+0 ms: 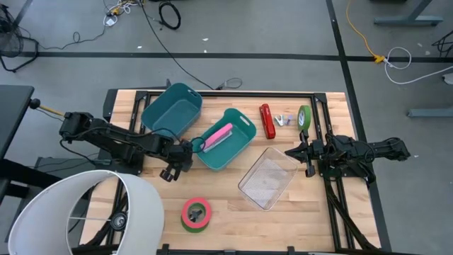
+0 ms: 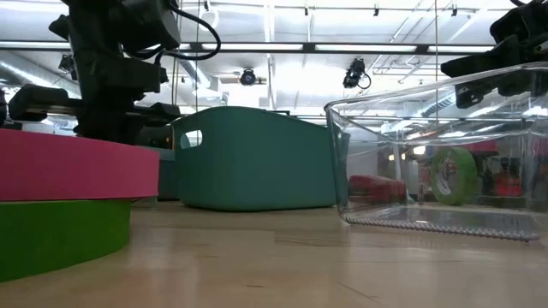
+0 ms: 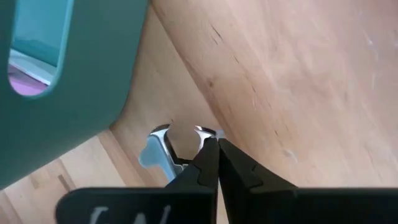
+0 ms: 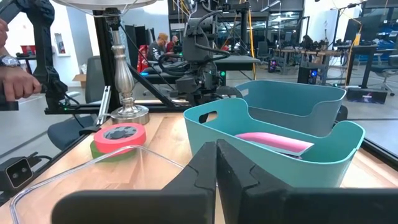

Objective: Pick and place Stapler, Stapler remover, tape
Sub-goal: Put the blue staple remover into the blue bin

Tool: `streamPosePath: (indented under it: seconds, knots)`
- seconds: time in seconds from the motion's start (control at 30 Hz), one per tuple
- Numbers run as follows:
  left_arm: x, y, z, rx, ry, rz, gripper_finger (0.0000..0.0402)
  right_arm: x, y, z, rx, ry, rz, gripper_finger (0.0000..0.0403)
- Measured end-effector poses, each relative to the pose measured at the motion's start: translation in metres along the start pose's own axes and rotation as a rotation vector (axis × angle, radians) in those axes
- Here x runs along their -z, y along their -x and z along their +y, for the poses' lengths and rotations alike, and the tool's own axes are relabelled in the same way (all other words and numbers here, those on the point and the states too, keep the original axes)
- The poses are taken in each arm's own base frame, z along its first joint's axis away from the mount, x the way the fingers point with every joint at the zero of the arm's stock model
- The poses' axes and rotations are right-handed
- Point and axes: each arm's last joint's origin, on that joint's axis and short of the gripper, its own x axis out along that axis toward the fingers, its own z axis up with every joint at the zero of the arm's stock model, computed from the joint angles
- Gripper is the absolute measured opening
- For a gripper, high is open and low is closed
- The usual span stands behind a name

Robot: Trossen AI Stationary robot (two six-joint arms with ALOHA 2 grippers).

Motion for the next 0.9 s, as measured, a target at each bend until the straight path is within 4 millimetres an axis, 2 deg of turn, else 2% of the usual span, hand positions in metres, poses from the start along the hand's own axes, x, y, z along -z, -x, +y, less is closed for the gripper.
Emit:
streamPosePath:
  seconds: [0.17,0.4,0.53,0.67,0.9]
  knots:
    - [0.000,0.000,0.000,0.001,0.025,0.001,0.0053,0.000,0.000,0.000,0.000,0.001,0.000,0.0015]
    - [0.001,-0.004,-0.001,0.019,0.039,0.017,0.0140,0.000,0.000,0.000,0.000,0.001,0.000,0.0015]
    - [0.000,-0.007,0.000,0.007,0.039,0.018,0.0176,0.000,0.000,0.000,0.000,0.000,0.000,0.0015]
    - [-0.001,-0.010,0.001,-0.007,0.037,0.026,0.0189,0.000,0.000,0.000,0.000,-0.002,-0.002,0.0015]
    - [-0.002,-0.013,0.001,-0.015,0.037,0.031,0.0177,0.000,0.000,0.000,0.000,-0.002,-0.002,0.0015]
